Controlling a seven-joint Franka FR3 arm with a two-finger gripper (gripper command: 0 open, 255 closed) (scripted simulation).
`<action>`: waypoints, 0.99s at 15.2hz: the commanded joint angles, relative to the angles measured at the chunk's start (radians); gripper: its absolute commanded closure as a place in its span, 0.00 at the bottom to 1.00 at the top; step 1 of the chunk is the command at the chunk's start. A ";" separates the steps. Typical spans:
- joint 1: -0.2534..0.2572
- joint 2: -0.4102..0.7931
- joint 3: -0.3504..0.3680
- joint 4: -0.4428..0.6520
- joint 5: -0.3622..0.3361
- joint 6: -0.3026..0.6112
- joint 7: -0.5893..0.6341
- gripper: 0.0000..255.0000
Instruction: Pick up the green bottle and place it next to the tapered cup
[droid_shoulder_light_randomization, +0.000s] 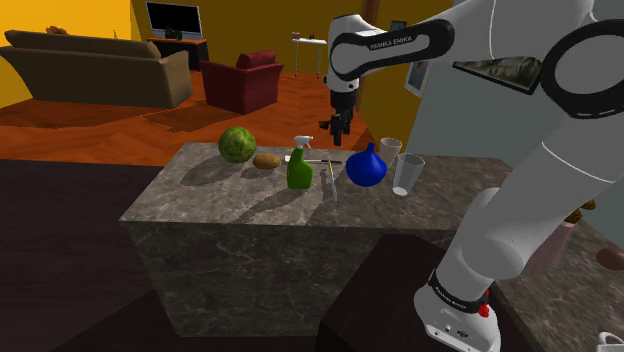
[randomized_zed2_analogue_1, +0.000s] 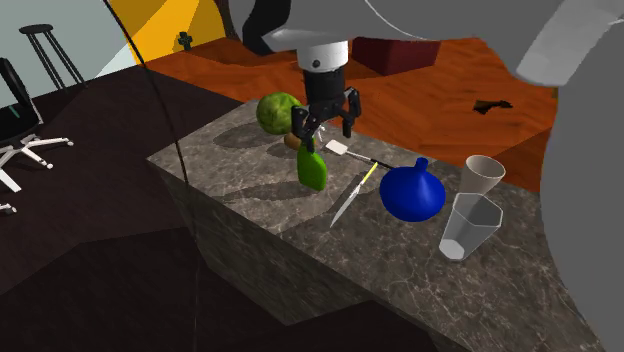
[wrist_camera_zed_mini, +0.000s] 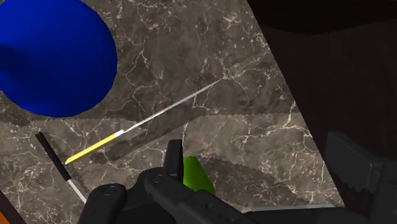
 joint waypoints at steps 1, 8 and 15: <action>0.007 0.076 -0.005 0.063 0.012 0.021 -0.038 0.00; 0.008 0.341 -0.011 0.319 0.066 0.056 -0.177 0.00; -0.009 0.580 0.009 0.591 0.111 0.043 -0.279 0.00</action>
